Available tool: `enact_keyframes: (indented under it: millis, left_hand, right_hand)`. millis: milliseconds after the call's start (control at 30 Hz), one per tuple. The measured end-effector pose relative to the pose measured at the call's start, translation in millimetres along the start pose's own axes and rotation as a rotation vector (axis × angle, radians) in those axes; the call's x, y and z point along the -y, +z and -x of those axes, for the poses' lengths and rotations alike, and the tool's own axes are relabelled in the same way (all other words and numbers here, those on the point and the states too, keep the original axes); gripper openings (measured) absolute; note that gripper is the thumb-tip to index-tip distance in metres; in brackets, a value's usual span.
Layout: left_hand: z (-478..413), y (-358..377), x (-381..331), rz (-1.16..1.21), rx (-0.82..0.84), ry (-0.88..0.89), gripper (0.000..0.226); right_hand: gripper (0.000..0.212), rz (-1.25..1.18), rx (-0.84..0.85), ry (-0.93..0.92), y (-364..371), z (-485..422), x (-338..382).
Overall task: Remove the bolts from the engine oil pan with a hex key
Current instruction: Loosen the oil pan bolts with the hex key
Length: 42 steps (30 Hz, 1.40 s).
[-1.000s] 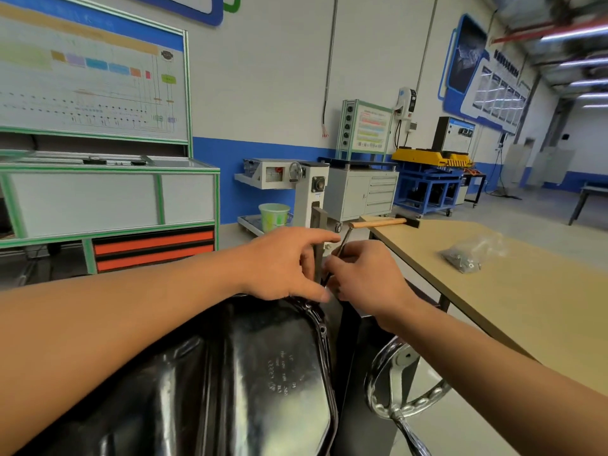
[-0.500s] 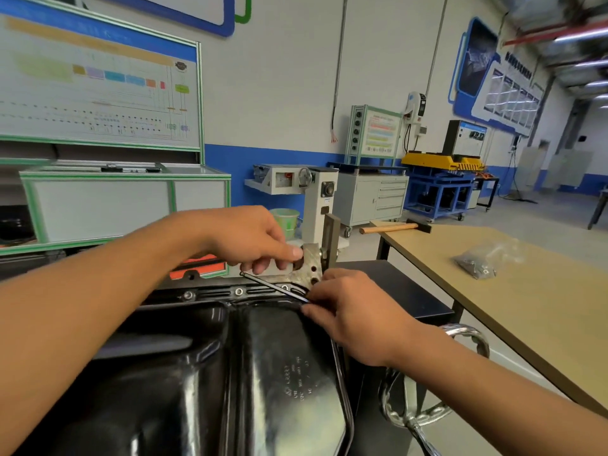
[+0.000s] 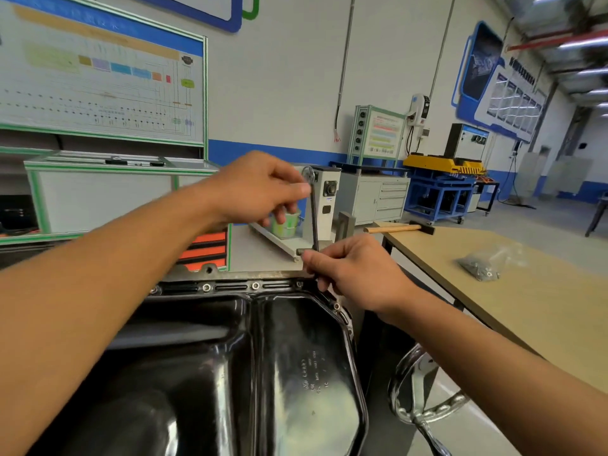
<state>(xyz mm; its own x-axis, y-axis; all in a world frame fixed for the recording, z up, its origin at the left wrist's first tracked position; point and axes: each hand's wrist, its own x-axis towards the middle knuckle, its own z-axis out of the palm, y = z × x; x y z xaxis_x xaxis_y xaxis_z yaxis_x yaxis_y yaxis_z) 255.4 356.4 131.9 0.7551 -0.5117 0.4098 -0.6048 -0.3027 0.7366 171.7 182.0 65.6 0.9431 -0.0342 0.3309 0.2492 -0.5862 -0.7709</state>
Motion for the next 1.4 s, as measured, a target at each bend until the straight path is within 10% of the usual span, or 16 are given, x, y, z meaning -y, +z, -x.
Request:
enact_keyframes:
  millis: [200,1400]
  left_hand:
    - [-16,46,19,-0.02,0.037,0.084,0.033]
    - [-22,48,28,0.183,-0.06,-0.015,0.024]
  right_hand:
    - [0.039,-0.301,-0.093,0.231,24,-7,-13]
    - [0.046,-0.166,-0.047,-0.033,33,-7,-19]
